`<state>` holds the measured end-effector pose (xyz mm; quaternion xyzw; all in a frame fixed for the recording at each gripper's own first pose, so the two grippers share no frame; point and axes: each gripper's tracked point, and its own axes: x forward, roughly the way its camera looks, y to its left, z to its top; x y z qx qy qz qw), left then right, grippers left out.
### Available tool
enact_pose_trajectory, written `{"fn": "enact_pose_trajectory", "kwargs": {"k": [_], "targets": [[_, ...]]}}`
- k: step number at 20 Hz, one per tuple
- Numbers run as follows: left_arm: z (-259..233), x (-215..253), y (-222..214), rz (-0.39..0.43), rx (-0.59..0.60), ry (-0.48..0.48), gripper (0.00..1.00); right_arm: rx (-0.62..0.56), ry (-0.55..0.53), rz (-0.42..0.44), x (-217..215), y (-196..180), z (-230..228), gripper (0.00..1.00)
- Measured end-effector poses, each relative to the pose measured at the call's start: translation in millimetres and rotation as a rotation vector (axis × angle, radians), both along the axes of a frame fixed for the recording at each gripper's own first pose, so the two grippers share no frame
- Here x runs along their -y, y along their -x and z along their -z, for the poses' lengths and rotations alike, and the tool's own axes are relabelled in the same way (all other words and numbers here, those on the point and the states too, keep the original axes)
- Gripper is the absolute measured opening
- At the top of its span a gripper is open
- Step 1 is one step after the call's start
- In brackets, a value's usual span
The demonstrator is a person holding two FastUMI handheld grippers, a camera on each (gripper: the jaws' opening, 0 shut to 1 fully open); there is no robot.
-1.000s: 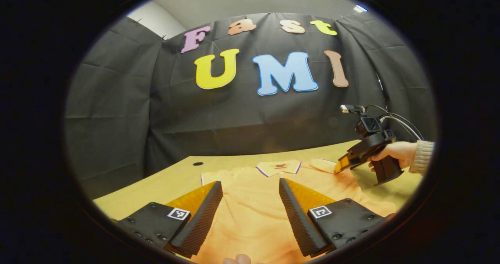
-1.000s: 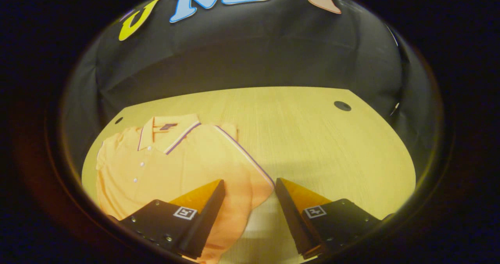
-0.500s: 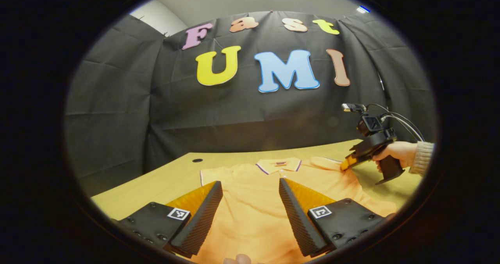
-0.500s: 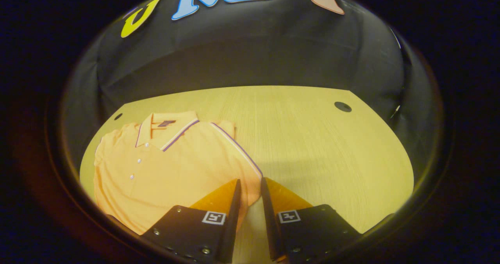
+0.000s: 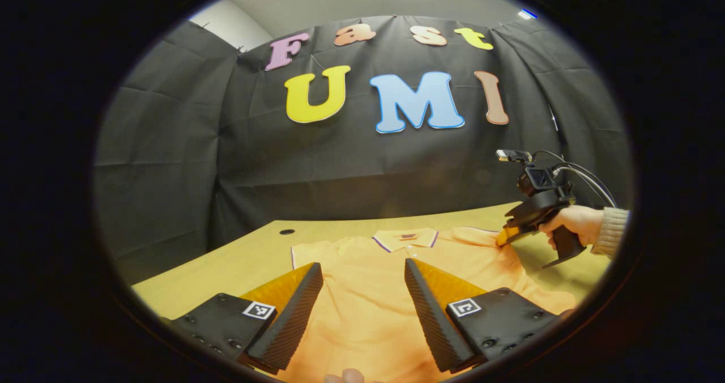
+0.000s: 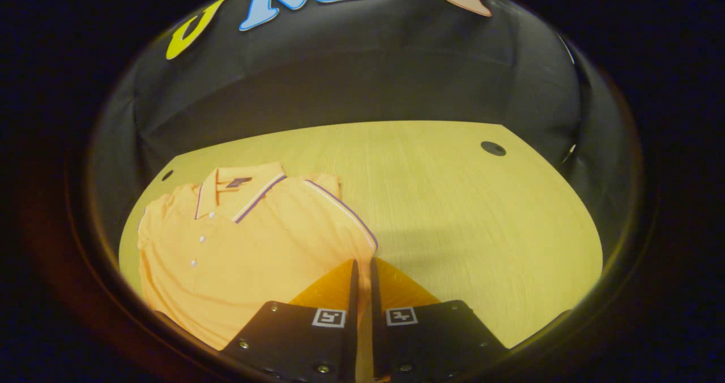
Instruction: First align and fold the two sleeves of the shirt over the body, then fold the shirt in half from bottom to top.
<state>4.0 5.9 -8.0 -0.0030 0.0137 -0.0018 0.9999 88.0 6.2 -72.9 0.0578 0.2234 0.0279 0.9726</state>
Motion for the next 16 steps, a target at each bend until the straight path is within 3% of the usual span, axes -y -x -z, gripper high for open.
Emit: {"fn": "enact_pose_trajectory", "kwargs": {"k": [3, 9, 16], "targets": [[0, -1, 1, -0.002, -0.001, 0.001, 0.94, 0.007, -0.003, -0.006, -4, 1, -3, 0.12], [1, -4, 4, -0.008, -0.003, 0.001, 0.95, 0.130, 0.089, -0.031, -24, 7, -41, 0.11], [-1, -13, 10, -0.030, -0.001, -0.013, 0.95, 0.236, 0.238, -0.158, -89, 27, -68, 0.11]]}}
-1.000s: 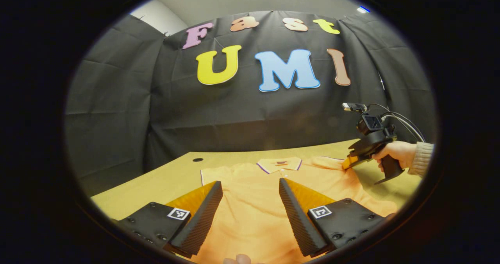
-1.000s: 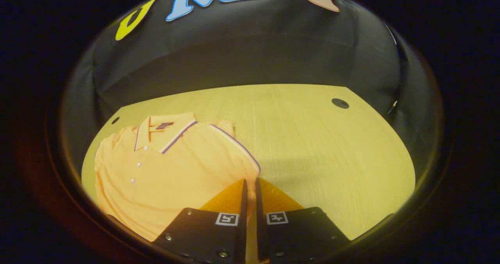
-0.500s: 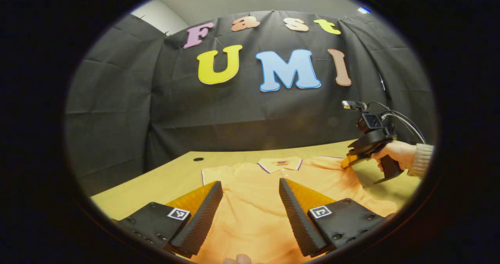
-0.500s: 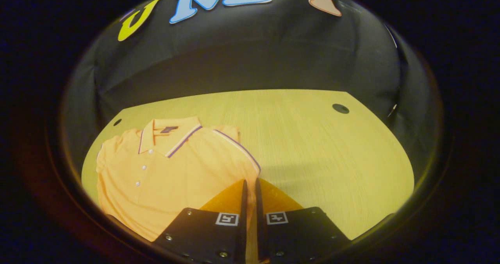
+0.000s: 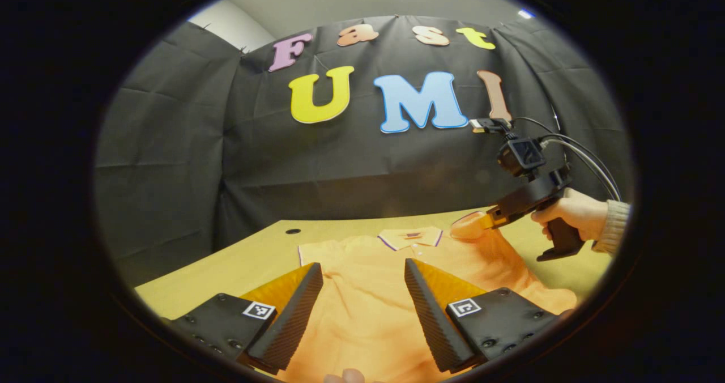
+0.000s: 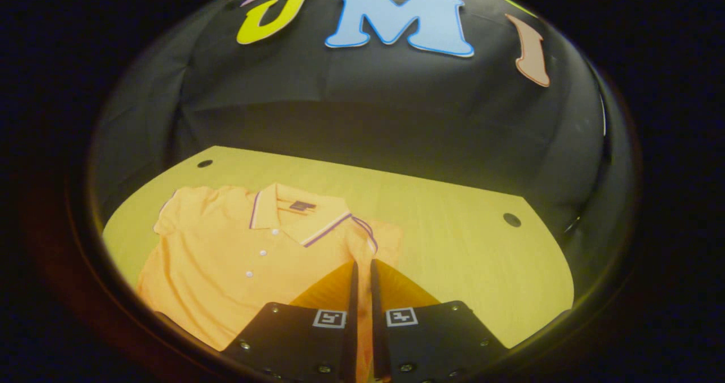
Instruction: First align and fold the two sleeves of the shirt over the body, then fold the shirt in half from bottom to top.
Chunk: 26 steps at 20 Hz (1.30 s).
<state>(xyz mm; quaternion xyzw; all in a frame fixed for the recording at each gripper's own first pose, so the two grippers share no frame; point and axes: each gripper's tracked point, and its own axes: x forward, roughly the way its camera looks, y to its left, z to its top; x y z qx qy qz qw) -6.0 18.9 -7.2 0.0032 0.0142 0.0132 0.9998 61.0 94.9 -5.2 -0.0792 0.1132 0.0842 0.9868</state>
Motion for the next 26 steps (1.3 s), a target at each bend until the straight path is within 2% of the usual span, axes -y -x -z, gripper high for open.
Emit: {"fn": "enact_pose_trajectory", "kwargs": {"k": [3, 8, 16, 21, 22, 23, 26], "targets": [[0, -6, 2, -0.012, -0.001, -0.006, 0.95, -0.028, 0.022, -0.073, -36, 10, 11, 0.11], [0, -18, 5, -0.035, 0.000, -0.021, 0.94, -0.077, 0.087, -0.122, -66, 15, 38, 0.12], [6, -40, -1, -0.076, -0.012, -0.022, 0.94, -0.135, 0.113, -0.137, -74, 17, 70, 0.11], [12, -56, -8, -0.102, -0.023, -0.020, 0.94, -0.098, 0.127, -0.132, -72, 18, 69, 0.11], [12, -59, -10, -0.110, -0.022, -0.024, 0.93, -0.095, 0.136, -0.136, -73, 20, 69, 0.18], [11, -61, -12, -0.116, -0.021, -0.032, 0.93, -0.088, 0.146, -0.126, -70, 20, 67, 0.18], [8, -67, -19, -0.128, -0.015, -0.048, 0.93, -0.078, 0.151, -0.112, -66, 20, 65, 0.31]]}}
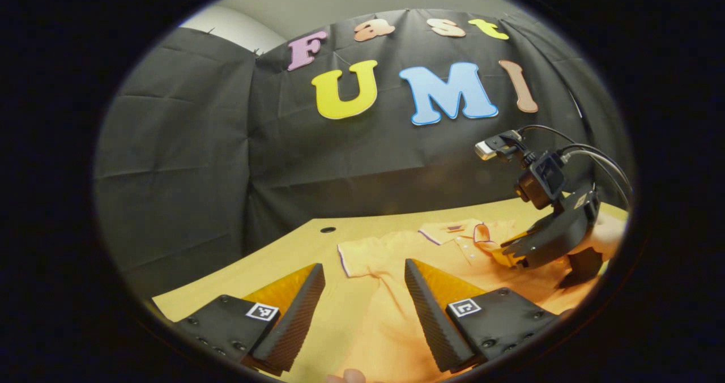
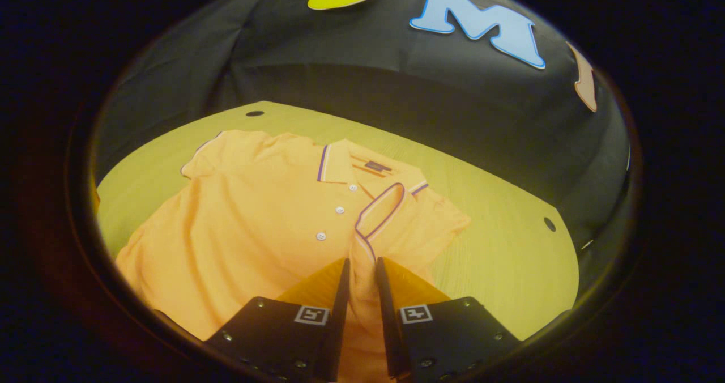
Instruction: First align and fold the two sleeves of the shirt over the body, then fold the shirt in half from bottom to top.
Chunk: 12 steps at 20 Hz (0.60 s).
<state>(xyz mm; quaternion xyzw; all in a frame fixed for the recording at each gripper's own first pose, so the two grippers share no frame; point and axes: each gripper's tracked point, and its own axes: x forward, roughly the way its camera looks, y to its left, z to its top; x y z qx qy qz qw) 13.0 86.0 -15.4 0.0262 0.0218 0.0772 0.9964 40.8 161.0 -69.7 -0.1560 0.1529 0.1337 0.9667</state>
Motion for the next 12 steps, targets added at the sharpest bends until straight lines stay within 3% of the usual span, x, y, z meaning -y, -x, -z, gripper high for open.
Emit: {"fn": "enact_pose_trajectory", "kwargs": {"k": [3, 7, 10, 12], "targets": [[-5, -3, -11, -0.003, 0.008, -0.021, 0.94, -0.034, -0.055, -0.020, -2, 8, 4, 0.48], [-17, -5, -30, 0.007, 0.027, -0.072, 0.92, -0.032, -0.069, -0.022, 7, 16, 3, 0.48], [-26, -3, -50, 0.042, 0.048, -0.079, 1.00, -0.033, -0.084, -0.022, 12, 23, 2, 0.48], [-26, -8, -65, 0.049, 0.041, -0.084, 0.95, -0.041, -0.092, -0.017, 17, 27, 3, 0.48]]}}
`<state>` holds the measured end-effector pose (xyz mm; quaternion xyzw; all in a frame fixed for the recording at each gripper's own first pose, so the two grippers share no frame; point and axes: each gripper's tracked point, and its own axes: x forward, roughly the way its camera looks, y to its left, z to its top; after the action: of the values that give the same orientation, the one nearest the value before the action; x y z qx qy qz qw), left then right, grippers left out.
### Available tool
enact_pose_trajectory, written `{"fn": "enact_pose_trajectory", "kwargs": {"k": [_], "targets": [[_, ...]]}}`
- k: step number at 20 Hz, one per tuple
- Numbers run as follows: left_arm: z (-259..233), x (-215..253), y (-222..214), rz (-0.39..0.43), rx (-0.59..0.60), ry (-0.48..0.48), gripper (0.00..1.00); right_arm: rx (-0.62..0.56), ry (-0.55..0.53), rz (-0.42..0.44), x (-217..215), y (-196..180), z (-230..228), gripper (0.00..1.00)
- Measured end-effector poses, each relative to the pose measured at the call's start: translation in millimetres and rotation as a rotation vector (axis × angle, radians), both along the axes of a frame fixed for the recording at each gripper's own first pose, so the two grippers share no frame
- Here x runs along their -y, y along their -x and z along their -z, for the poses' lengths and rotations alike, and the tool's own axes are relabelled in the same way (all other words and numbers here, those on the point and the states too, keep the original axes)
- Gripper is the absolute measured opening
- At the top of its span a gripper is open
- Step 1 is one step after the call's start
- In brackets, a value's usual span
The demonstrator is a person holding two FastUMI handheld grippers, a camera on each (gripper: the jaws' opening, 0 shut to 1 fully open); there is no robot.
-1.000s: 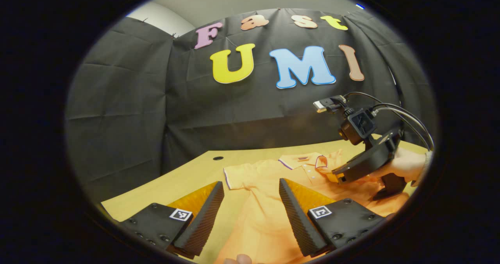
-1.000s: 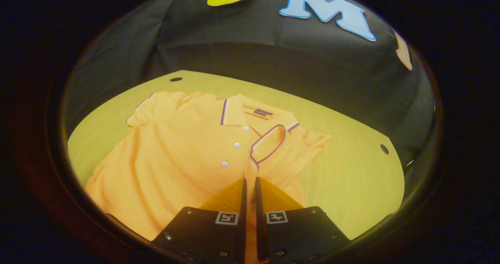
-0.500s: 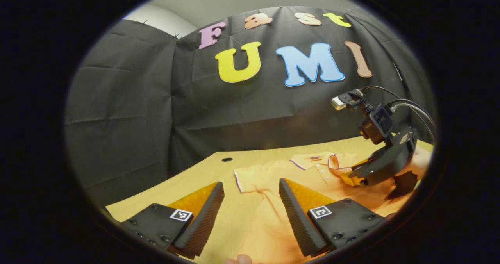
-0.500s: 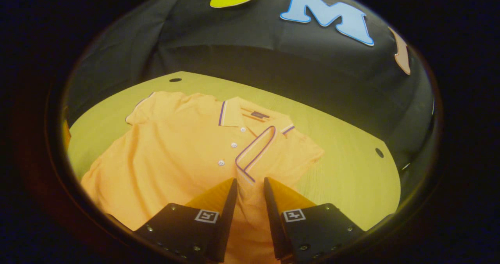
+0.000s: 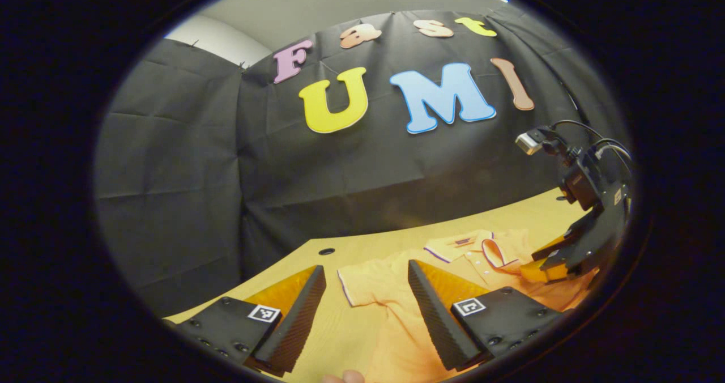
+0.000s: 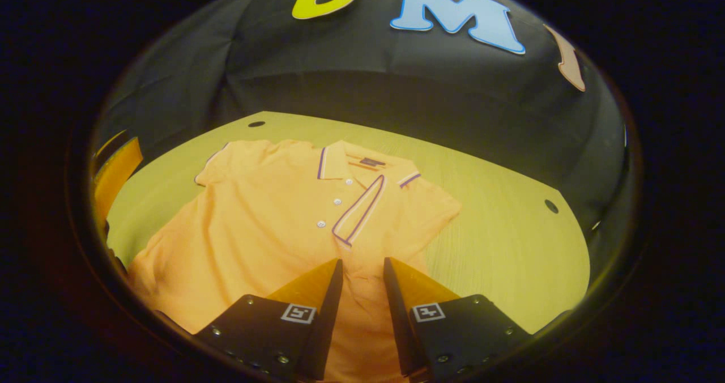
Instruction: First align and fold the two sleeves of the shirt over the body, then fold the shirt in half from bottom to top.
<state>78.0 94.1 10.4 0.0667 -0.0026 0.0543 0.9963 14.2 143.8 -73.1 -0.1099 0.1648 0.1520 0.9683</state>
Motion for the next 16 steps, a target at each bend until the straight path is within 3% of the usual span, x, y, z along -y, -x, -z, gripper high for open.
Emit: {"fn": "enact_pose_trajectory", "kwargs": {"k": [1, 2, 7, 8, 9, 10, 11, 16], "targets": [[0, -3, -8, -0.001, -0.005, -0.011, 1.00, -0.004, -0.003, 0.002, 3, 2, 1, 0.48], [1, -7, -17, -0.001, -0.013, -0.025, 0.95, -0.005, -0.005, 0.005, 7, 3, 3, 0.48], [23, -20, -58, 0.006, -0.098, 0.011, 0.95, -0.010, -0.042, 0.032, 27, 8, 5, 0.47], [30, -23, -67, 0.003, -0.118, 0.006, 0.99, -0.008, -0.046, 0.038, 31, 9, 6, 0.49], [37, -24, -78, 0.001, -0.137, -0.005, 0.94, -0.006, -0.048, 0.045, 37, 10, 5, 0.47], [44, -24, -85, 0.005, -0.156, -0.012, 0.99, -0.003, -0.050, 0.052, 42, 11, 6, 0.47], [51, -24, -93, 0.010, -0.179, -0.006, 0.94, -0.001, -0.053, 0.061, 47, 11, 5, 0.48], [83, -28, -115, -0.009, -0.263, 0.014, 0.94, -0.005, -0.072, 0.084, 66, 19, 7, 0.47]]}}
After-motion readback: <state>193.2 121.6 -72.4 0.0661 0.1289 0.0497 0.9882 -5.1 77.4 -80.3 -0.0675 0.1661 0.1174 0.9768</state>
